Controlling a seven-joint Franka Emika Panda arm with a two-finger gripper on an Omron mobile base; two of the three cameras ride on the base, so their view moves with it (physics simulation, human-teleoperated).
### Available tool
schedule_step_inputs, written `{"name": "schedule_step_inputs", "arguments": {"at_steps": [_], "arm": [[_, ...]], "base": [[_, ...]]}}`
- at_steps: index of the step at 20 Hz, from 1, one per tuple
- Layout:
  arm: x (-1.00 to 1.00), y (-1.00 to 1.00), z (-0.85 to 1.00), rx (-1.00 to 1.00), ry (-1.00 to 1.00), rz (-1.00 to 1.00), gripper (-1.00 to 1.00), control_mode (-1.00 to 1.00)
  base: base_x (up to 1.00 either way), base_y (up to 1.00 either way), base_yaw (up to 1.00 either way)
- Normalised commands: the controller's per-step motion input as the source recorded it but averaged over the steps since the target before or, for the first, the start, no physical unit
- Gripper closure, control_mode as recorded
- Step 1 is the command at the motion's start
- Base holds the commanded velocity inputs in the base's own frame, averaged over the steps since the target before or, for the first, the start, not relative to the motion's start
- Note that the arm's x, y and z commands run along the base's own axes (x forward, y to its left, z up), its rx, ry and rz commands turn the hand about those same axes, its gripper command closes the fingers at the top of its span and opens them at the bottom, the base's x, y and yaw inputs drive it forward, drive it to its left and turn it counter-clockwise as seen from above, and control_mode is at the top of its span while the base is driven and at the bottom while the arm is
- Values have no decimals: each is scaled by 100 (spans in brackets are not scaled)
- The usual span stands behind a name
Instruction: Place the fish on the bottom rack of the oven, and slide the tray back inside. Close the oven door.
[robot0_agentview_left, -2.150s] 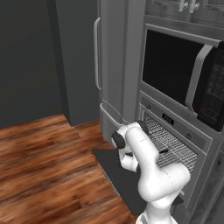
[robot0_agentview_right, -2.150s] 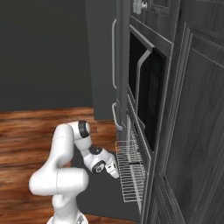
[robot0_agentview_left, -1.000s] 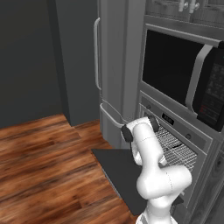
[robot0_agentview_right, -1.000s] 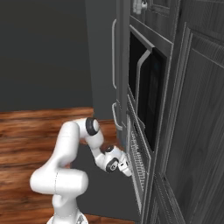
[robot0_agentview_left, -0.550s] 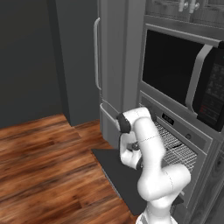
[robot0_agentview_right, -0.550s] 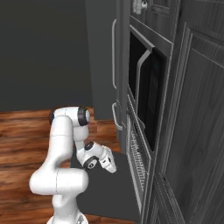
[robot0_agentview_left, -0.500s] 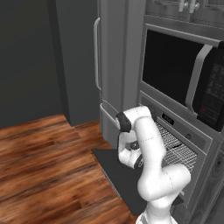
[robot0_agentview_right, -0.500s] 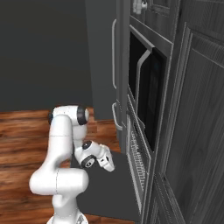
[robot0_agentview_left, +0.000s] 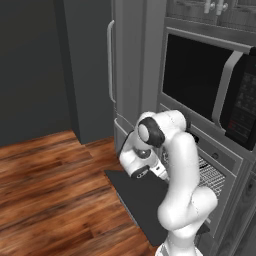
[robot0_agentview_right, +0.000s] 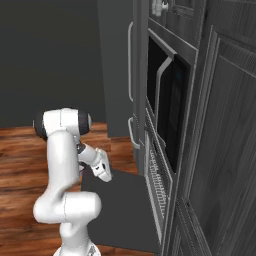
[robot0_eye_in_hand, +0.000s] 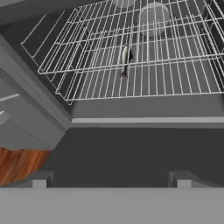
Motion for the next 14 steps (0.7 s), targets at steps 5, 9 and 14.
{"name": "schedule_step_inputs", "arguments": {"at_steps": [5, 9, 14], "arm": [[-91, 62, 88, 0, -30, 0, -100, -100], [-100, 39, 55, 0, -47, 0, -100, -100], [-100, 35, 70, 0, -44, 0, -100, -100]], "base": [[0, 0, 0], [0, 0, 0], [0, 0, 0]]}}
